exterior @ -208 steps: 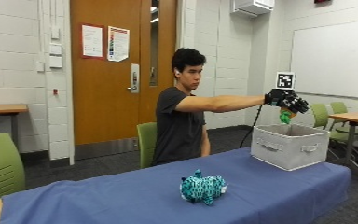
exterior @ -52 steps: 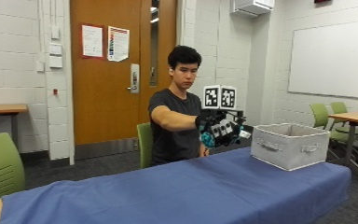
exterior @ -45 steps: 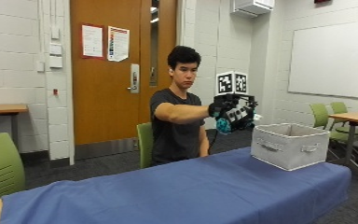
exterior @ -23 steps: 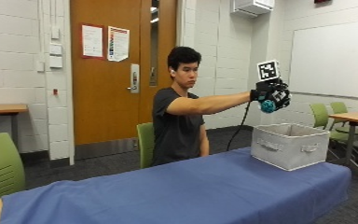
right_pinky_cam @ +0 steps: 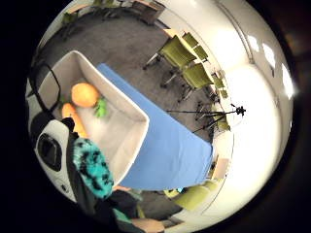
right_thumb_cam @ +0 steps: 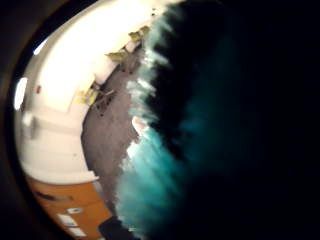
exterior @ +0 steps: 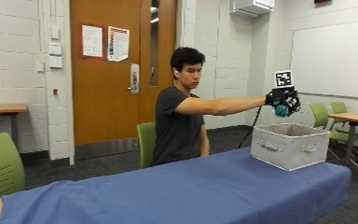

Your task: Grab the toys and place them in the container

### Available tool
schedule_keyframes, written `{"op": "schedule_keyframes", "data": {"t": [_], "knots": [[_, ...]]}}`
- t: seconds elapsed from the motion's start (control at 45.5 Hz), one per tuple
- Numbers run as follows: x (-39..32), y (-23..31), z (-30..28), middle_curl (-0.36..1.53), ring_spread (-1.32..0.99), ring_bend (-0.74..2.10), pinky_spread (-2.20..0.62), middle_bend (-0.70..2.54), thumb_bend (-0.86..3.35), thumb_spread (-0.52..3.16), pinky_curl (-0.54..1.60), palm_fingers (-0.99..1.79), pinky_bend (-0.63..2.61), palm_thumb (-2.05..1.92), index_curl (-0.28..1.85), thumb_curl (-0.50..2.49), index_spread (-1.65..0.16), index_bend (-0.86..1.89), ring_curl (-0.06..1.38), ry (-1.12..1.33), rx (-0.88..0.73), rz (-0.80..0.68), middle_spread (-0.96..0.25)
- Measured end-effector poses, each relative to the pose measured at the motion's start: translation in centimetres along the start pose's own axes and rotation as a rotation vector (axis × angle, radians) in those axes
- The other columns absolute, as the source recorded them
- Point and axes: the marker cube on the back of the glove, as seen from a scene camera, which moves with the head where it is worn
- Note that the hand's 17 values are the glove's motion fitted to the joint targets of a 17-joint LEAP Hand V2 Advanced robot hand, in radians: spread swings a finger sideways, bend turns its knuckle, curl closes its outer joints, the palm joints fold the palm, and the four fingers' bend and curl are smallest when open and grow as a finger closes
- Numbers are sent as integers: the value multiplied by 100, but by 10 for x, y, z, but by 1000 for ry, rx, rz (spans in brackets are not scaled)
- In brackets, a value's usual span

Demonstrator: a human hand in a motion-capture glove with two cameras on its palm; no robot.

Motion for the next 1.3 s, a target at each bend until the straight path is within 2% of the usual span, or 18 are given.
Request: {"op": "schedule_keyframes", "data": {"t": [0.154, 0.176, 0.198, 0.242, 0.286, 0.396, 0.506, 0.616, 0.66, 0.726, 0.814, 1.144, 1.298], "knots": [[12, 5, 19, 71, -36, 139, -48, 100, 8, 74, 41, 91, 94, 55, 143, 101, -49, 0, 50, 63, -169, 90, -36], [14, 6, 21, 68, -36, 139, -46, 93, -1, 87, 43, 78, 100, 40, 139, 92, -49, -9, 49, 66, -178, 107, -35], [15, 7, 23, 65, -36, 135, -43, 78, -10, 90, 47, 40, 110, 27, 135, 87, -47, -18, 48, 73, -182, 122, -31], [20, 11, 24, 64, -29, 122, -38, 64, -16, 92, 54, -16, 121, 8, 127, 79, -45, -15, 50, 102, -183, 123, -21], [25, 17, 23, 61, -25, 112, -33, 61, -14, 95, 52, -23, 124, -1, 118, 74, -42, -11, 46, 125, -179, 77, -16], [-9, 31, 17, 54, -23, 94, -26, 53, -12, 99, 45, -26, 121, -12, 101, 63, -36, -4, 33, 47, -140, 27, -10], [-13, 58, 20, 51, -22, 82, -22, 48, -12, 101, 42, -21, 114, -15, 90, 53, -31, 6, 28, 200, -117, 107, -8], [0, 94, 12, 49, -23, 73, -19, 43, -11, 103, 39, -16, 107, -14, 82, 45, -28, 11, 25, -11, -123, -34, -7], [16, 105, 13, 48, -23, 70, -19, 42, -11, 104, 38, -15, 104, -15, 79, 43, -27, 12, 24, 16, -115, 22, -6], [55, 119, 16, 47, -23, 66, -18, 40, -11, 104, 37, -13, 99, -15, 75, 39, -25, 13, 24, 187, -92, 184, -6], [87, 146, 13, 47, -24, 62, -18, 38, -11, 105, 34, -11, 93, -14, 71, 35, -24, 14, 23, 211, -64, 267, -6], [164, 229, 19, 44, -26, 54, -15, 32, -9, 105, 31, -4, 80, -13, 61, 24, -21, 16, 22, 192, -38, 374, -5], [175, 242, 25, 44, -27, 52, -15, 31, -9, 105, 30, -2, 76, -13, 57, 21, -21, 16, 23, 175, -47, 391, -5]]}}
